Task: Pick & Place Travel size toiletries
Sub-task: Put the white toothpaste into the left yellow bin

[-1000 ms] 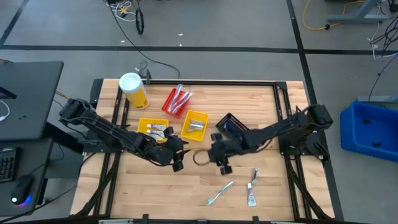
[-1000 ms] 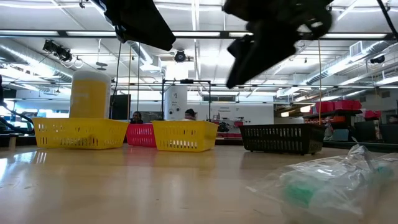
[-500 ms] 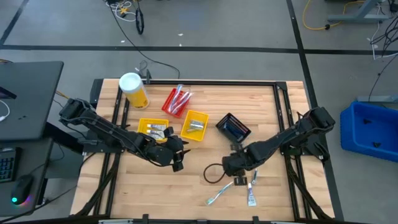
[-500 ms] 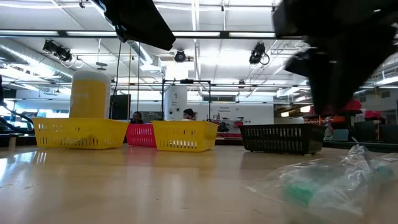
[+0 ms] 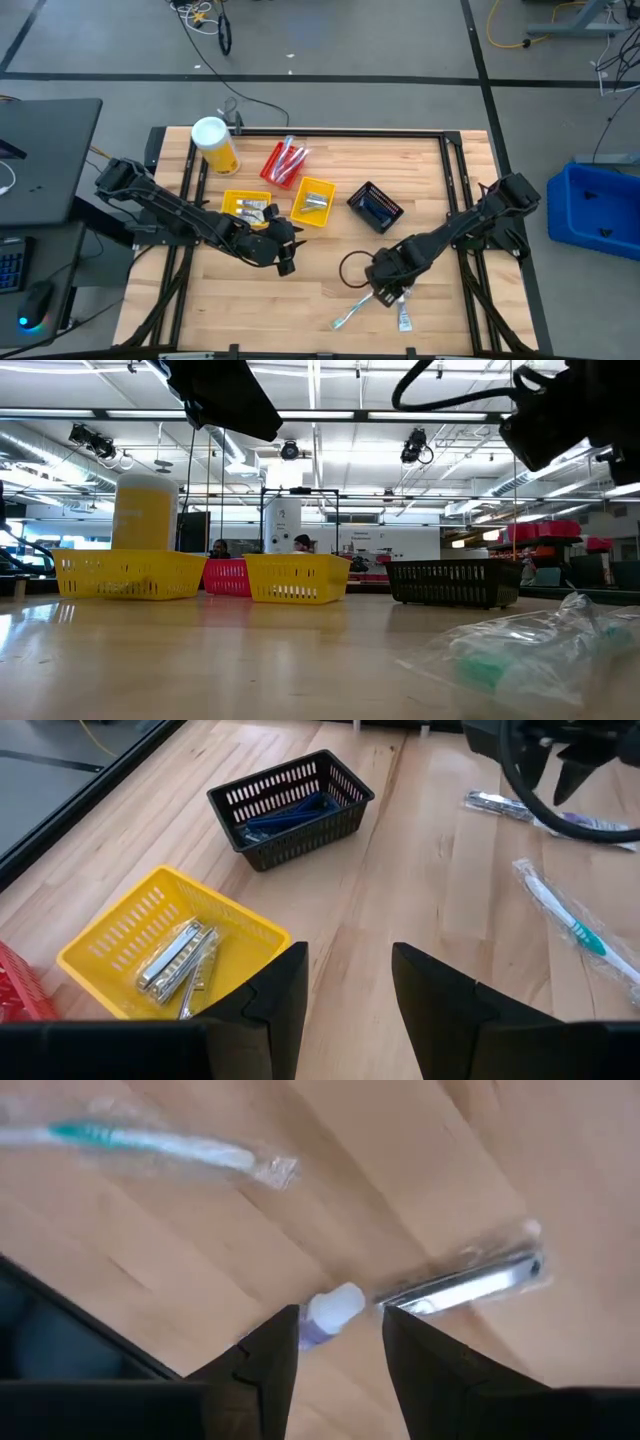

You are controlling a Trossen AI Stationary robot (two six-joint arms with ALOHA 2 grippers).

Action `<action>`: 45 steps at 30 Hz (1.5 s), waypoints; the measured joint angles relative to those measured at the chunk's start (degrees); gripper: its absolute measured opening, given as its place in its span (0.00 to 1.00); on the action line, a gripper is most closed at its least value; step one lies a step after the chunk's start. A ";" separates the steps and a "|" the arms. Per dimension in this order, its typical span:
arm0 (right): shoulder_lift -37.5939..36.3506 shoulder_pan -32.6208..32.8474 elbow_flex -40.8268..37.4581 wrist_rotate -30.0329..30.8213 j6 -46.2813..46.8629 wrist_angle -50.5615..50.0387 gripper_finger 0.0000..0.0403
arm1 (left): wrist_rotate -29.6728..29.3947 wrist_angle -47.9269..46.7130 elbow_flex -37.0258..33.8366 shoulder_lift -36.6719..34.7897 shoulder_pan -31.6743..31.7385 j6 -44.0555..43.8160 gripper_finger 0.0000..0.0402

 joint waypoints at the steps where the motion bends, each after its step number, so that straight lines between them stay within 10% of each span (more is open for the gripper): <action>1: 0.00 0.33 0.00 0.11 2.01 0.29 0.38 | 0.00 0.00 0.00 0.00 0.00 0.01 0.38; 19: 2.50 11.02 -0.08 -0.02 35.51 4.36 0.37 | -8.37 5.85 0.00 0.00 5.90 13.39 0.38; 45: 7.39 11.07 2.98 0.82 37.49 2.25 0.36 | -0.48 18.06 0.00 0.00 21.77 16.55 0.38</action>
